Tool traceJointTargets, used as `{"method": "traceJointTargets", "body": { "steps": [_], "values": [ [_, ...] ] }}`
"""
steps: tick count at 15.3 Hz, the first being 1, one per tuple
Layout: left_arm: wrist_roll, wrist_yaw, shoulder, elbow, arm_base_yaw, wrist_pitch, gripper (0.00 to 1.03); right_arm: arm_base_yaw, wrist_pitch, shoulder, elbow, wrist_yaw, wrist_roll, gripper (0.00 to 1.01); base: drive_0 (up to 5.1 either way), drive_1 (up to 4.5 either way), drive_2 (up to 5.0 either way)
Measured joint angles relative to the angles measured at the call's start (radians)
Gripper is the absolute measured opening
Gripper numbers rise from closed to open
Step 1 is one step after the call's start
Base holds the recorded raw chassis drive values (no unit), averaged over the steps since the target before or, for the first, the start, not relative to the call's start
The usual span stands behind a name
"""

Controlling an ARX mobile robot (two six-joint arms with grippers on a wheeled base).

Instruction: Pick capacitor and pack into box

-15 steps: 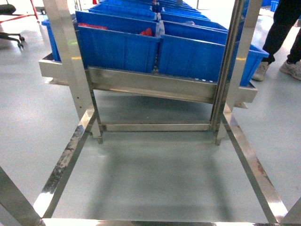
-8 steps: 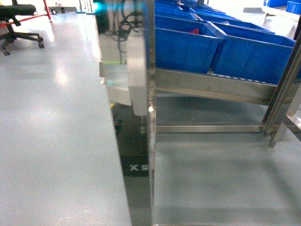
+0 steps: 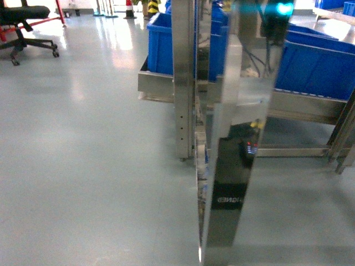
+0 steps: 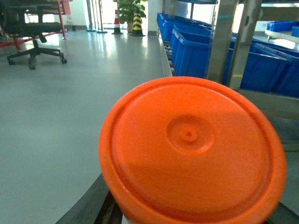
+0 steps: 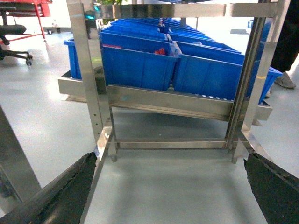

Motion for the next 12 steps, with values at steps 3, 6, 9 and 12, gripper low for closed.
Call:
{"method": "traceJointTargets", "body": {
  "steps": [3,6,9,12],
  "values": [
    [0.0,0.0,0.0,0.0,0.0,0.001,0.45,0.0,-0.006,0.0,0.0,0.0,0.0,0.98,-5.0,2.47,2.5],
    [0.0,-0.002,0.0,0.0,0.0,0.0,0.45,0.0,0.0,0.0,0.0,0.0,0.0,0.98,-5.0,2.48,2.5],
    [0.0,0.001,0.0,0.0,0.0,-0.001,0.45,0.0,-0.001,0.0,0.0,0.0,0.0,0.98,-4.9,2.52,2.5],
    [0.0,-0.003,0.0,0.0,0.0,-0.002,0.45,0.0,0.002,0.0,0.0,0.0,0.0,0.98,-4.9,2.51,2.5]
  ]
}}
